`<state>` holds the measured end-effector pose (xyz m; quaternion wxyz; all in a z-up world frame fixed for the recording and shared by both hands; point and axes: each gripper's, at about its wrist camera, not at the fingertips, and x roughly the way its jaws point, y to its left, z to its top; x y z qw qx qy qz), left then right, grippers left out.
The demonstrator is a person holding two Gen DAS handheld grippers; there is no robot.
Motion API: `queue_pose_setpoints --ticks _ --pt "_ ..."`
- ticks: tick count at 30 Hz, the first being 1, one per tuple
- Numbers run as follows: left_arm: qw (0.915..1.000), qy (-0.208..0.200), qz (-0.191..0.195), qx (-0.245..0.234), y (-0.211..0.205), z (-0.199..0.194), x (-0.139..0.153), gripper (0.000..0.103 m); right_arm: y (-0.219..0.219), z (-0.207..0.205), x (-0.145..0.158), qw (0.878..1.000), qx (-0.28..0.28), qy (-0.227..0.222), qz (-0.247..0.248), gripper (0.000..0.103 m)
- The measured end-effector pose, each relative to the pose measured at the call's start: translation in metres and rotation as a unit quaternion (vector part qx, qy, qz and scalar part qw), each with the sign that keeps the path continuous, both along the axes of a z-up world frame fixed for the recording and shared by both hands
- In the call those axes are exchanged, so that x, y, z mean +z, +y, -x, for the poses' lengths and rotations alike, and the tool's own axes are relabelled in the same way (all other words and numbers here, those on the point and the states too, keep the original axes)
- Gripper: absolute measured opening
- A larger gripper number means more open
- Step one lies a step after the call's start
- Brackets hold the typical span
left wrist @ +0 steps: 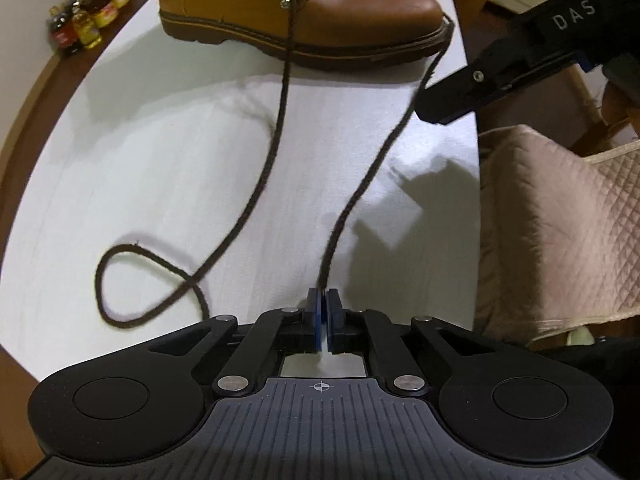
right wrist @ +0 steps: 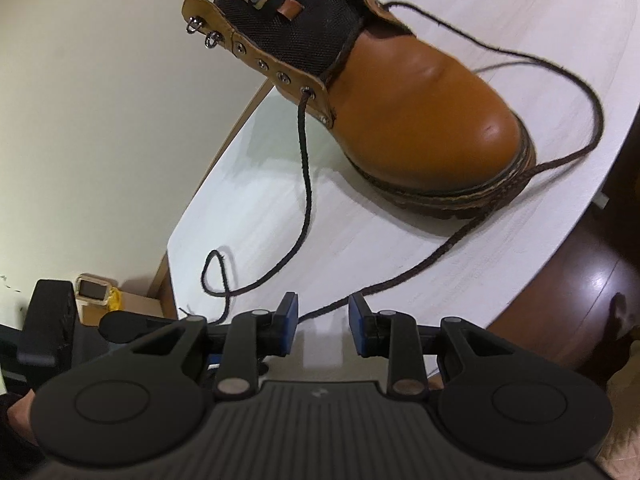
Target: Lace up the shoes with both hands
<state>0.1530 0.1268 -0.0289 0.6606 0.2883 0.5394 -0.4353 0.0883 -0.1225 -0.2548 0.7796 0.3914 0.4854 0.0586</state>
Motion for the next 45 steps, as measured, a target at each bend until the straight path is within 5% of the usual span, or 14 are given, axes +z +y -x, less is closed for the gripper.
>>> queue_pose_setpoints --ticks 4,10,18,19,21,26,30,32,35,41,45 --pt "0.9992 0.014 0.031 0.020 0.005 -0.005 0.017 0.002 0.005 -0.008 -0.015 0.997 -0.029 0.015 -0.067 0.030" --pt "0.9975 0.007 0.067 0.021 0.008 -0.007 0.059 0.002 0.015 0.002 -0.057 0.948 -0.138 0.069 -0.278 0.033" --pt "0.9982 0.007 0.059 -0.007 0.005 -0.001 0.062 0.002 0.032 0.000 -0.079 0.910 -0.159 0.084 -0.374 0.030" --pt "0.9982 0.008 0.060 -0.009 0.006 -0.001 0.062 0.002 0.032 0.000 -0.080 0.909 -0.158 0.085 -0.375 0.028" --pt "0.9981 0.009 0.060 -0.008 0.007 -0.001 0.060 0.002 0.034 -0.004 -0.074 0.917 -0.145 0.081 -0.362 0.003" --pt "0.9974 0.012 0.071 -0.003 0.002 -0.005 0.062 0.003 0.028 -0.011 -0.047 0.947 -0.122 0.051 -0.294 0.002" --pt "0.9971 -0.007 0.076 -0.008 -0.009 -0.011 0.069 0.009 -0.028 -0.011 0.019 0.967 -0.178 -0.052 -0.174 0.003" --pt "0.9969 -0.023 0.075 -0.006 -0.015 -0.017 0.076 0.012 -0.073 -0.001 0.072 0.955 -0.243 -0.143 -0.094 0.003" --pt "0.9967 -0.033 0.073 0.011 -0.022 -0.027 0.081 0.012 -0.109 0.007 0.115 0.928 -0.296 -0.222 -0.037 0.003" --pt "0.9956 -0.044 0.073 0.040 -0.038 -0.042 0.086 0.012 -0.096 -0.031 0.071 0.946 -0.249 -0.179 -0.104 0.003" --pt "0.9954 -0.053 0.065 0.046 -0.049 -0.044 0.084 0.012 -0.095 -0.044 0.027 0.943 -0.254 -0.137 -0.166 0.003"
